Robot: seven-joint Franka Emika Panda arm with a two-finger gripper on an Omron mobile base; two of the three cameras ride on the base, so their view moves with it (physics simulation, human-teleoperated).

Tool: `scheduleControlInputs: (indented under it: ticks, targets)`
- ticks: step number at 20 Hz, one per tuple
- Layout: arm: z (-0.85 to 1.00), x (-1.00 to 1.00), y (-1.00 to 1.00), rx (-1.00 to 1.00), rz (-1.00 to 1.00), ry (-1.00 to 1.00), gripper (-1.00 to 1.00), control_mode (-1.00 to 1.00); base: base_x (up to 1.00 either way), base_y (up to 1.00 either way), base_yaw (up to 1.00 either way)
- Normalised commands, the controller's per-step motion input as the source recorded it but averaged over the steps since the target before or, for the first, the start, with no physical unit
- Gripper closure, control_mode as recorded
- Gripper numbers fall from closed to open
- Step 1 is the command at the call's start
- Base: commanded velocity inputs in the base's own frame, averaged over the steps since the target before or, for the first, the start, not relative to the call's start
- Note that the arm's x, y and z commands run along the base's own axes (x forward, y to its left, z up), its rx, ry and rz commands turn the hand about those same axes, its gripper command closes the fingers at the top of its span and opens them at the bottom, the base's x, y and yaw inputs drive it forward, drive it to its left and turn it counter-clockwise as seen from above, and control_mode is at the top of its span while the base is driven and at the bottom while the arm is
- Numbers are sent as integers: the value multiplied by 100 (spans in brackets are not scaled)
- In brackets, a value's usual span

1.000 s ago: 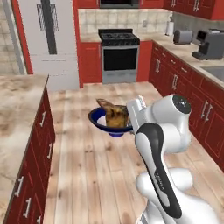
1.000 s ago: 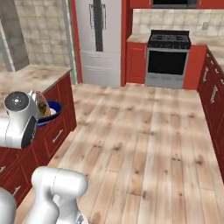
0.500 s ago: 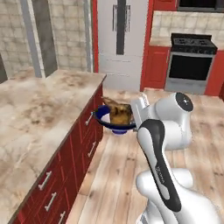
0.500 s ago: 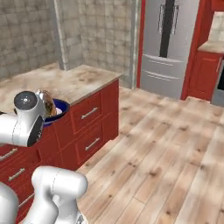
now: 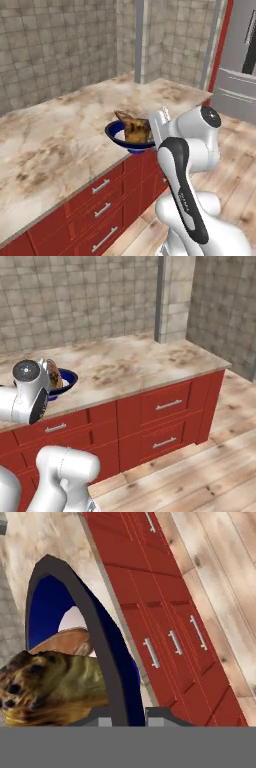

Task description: Pick up the heated bread from the toaster oven and place it in the bowl. Then move the bread bowl to the dining counter.

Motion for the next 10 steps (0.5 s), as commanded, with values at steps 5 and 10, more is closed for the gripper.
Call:
scheduleControlInputs:
  ticks: [5, 10]
  targets:
    - [0, 0, 0, 0, 0, 0, 100, 100, 79, -47, 58]
    - [0, 0, 0, 0, 0, 0, 100, 100, 15, -10, 21]
